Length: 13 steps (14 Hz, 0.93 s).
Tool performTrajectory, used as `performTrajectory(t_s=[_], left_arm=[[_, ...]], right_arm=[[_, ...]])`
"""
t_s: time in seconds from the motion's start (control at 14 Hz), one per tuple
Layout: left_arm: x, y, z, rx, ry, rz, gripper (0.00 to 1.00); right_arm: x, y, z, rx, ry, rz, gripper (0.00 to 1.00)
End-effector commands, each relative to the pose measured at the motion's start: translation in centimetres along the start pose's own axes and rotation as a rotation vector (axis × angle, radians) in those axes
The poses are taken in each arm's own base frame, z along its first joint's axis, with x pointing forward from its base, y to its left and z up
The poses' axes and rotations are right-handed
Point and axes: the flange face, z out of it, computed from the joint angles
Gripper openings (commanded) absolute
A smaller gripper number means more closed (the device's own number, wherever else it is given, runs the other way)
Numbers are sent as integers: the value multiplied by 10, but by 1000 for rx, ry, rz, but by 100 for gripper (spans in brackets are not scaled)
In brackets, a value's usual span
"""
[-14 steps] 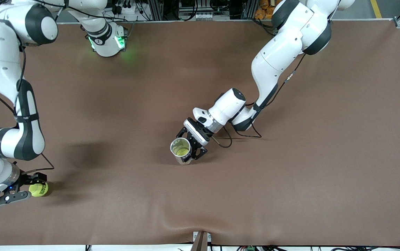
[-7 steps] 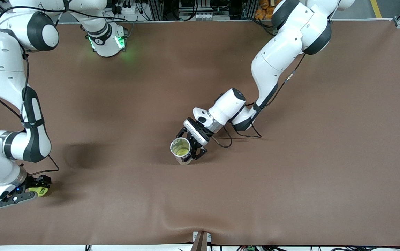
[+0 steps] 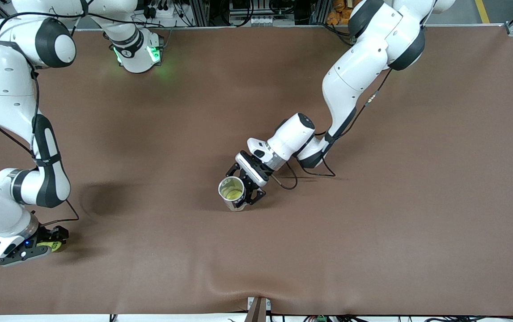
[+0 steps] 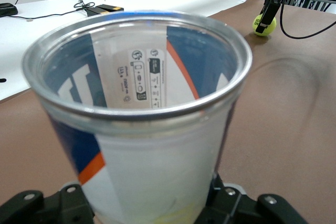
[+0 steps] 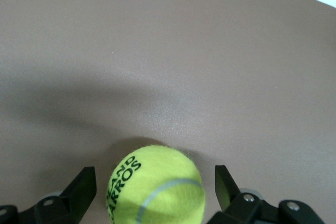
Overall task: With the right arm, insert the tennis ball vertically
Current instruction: 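Grasp the second tennis ball with the right gripper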
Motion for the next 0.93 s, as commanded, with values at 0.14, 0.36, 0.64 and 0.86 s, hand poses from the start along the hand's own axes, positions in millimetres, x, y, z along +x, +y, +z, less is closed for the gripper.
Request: performTrajectory(t_s=[0.14,0.36,0.64,0.86], left_arm=[[-1,5,-4,-9,-7,14,77],[0,3,-5,-8,-5,3,80],[-1,4,-5,-9,-8,18,85],[-2,6,-4,-11,-10,19,91]], right_arm=[[-9,3,5,6,4,-14,99],[-7,2,0,11,-8,-18,59],[18,-9,-44,21,-6,-32,43],[37,-30,-90,118,-26,97,43]])
